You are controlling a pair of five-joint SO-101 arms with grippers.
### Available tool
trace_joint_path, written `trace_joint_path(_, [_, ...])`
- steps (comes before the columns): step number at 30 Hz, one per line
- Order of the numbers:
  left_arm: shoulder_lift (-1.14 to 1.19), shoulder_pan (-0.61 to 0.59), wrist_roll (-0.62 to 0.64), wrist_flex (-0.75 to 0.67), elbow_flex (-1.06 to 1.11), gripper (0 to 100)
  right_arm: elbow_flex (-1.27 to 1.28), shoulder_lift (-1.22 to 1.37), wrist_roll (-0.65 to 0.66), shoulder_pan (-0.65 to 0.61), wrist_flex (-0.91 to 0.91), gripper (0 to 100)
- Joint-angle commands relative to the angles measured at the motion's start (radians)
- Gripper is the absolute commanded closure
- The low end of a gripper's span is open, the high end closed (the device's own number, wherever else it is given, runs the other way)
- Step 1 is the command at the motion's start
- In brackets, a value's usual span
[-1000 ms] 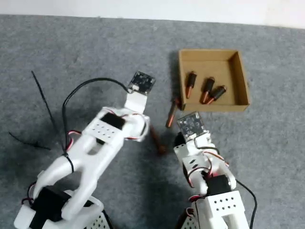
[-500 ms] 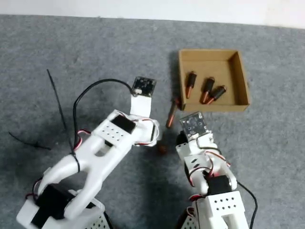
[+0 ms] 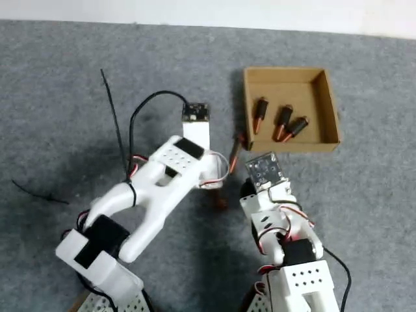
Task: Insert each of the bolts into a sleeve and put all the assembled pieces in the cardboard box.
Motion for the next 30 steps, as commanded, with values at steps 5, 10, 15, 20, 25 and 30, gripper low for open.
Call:
trace_joint_path(5, [0.008, 0.076, 0.011, 0.094, -0.059, 77, -0.018, -0.018, 0.012, 0.015, -0.025, 99.5])
trace_joint_path(10, [0.018, 0.074, 0.012, 0.137, -0.093, 77, -0.018, -0.018, 0.012, 0.015, -0.025, 99.5])
trace_joint_path(15, [0.021, 0.068, 0.054, 0.135, -0.087, 77, -0.018, -0.018, 0.012, 0.015, -0.025, 99.5])
trace_joint_path(20, [0.021, 0.067, 0.058, 0.135, -0.085, 77, -0.016, -0.018, 0.012, 0.015, -0.025, 99.5])
trace_joint_path(25, [0.021, 0.067, 0.055, 0.135, -0.094, 93, -0.016, -0.018, 0.012, 0.015, -0.025, 99.5])
trace_joint_path(30, [0.021, 0.067, 0.003, 0.135, -0.096, 99, -0.016, -0.018, 0.012, 0.015, -0.025, 99.5])
